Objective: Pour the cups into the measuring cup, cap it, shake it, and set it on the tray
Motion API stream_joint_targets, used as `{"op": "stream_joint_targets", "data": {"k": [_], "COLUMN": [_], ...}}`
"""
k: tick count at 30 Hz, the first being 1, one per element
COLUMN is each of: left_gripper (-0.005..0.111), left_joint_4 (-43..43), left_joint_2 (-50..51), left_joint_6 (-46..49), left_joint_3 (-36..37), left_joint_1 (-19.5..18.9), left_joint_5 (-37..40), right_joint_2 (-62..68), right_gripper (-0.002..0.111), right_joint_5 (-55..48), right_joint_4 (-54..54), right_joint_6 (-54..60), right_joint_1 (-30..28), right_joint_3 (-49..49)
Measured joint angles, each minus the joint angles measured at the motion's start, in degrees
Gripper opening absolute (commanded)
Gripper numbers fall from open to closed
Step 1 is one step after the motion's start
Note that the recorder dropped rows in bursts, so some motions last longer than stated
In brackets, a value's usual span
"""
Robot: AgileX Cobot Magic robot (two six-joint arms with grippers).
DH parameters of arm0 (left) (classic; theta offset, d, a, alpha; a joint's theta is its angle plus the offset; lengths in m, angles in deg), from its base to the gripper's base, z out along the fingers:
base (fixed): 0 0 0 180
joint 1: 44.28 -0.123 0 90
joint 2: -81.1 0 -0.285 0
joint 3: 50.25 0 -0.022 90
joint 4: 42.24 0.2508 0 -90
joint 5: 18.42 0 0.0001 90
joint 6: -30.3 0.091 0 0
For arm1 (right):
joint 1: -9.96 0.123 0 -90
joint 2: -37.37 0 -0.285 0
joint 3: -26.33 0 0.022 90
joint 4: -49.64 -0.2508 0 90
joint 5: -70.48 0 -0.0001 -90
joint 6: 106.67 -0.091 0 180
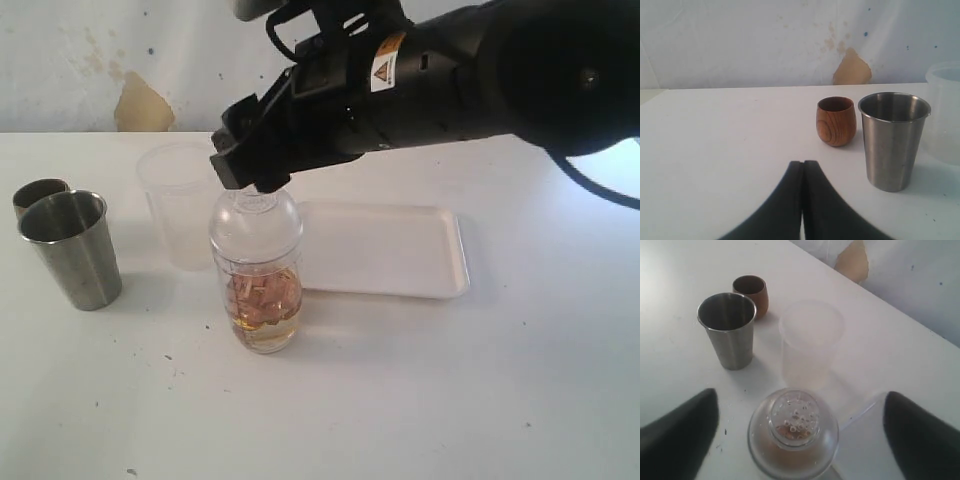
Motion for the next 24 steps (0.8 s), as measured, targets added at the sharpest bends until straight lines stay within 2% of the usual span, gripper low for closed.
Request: {"op": "stream_joint_targets", "data": {"k": [2,5,7,9,13,16,24], "left_gripper": [0.0,0.0,0.0,0.0,0.0,0.0,0.0], "left_joint_4": [0.0,0.0,0.0,0.0,0.0,0.0,0.0], "left_joint_2": [0.0,0.0,0.0,0.0,0.0,0.0,0.0], "left_joint_6": [0.0,0.0,0.0,0.0,0.0,0.0,0.0], "left_joint_3": [0.0,0.0,0.0,0.0,0.0,0.0,0.0], "left_joint_1": [0.0,0.0,0.0,0.0,0.0,0.0,0.0], "left_joint_5": [0.0,0.0,0.0,0.0,0.0,0.0,0.0], "right_joint_2": [-0.13,-0.13,-0.59,-1.84,-2.46,0.39,15.14], "right_gripper": [0.104,0.104,0.104,0.104,0.104,0.104,0.104], "right_joint_5": [-1.11,-1.76,1.48,12.13,43.82,50.97,66.07], "right_joint_4": [0.0,-0.45,-0.57,-0.57,-1.02,-1.36,-11.5], "right_joint_6": [0.0,0.0,3.39,5.89,3.17,0.28,0.78], "right_joint_1": [0.0,0.0,0.94,3.66,5.73,5.73,5.87], "right_joint_3": [0.0,0.0,2.05,8.65,29.28,35.12,35.87]}}
